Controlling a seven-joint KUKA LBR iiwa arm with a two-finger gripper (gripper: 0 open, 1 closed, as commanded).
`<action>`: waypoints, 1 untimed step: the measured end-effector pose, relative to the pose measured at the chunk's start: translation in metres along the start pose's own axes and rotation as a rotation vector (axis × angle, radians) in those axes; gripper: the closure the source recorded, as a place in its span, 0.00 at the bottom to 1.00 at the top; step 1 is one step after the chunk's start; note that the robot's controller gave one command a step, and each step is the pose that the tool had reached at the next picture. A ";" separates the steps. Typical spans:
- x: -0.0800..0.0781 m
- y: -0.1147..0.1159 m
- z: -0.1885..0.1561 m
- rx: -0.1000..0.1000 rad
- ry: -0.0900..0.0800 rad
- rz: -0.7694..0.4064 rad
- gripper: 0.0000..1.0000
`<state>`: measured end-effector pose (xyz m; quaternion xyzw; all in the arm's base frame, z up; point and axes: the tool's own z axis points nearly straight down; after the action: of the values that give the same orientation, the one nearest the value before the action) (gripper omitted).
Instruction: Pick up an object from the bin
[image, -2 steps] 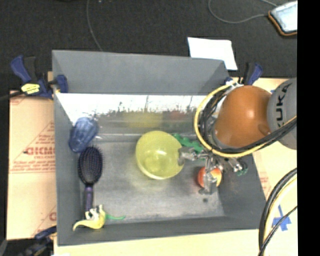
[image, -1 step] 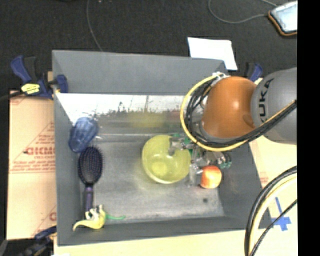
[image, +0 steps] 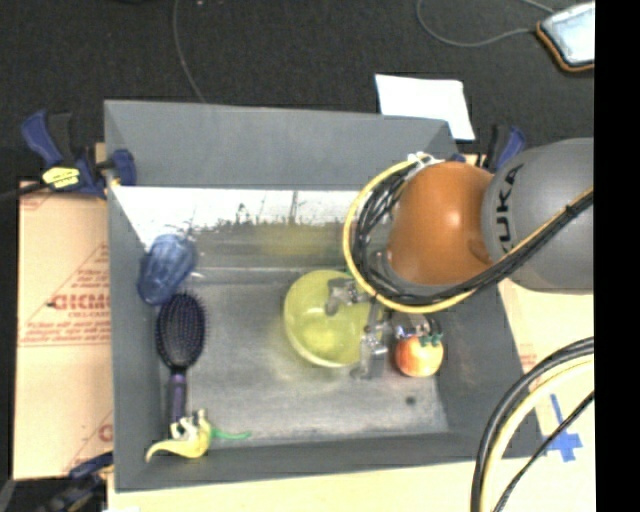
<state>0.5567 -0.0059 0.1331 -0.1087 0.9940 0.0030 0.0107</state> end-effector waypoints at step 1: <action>-0.012 -0.016 0.063 0.003 -0.003 -0.048 0.00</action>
Offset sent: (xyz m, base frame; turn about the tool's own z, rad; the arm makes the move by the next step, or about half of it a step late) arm -0.0114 -0.0283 -0.0265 -0.0162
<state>0.5729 -0.0183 0.0699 -0.1325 0.9911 0.0012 0.0124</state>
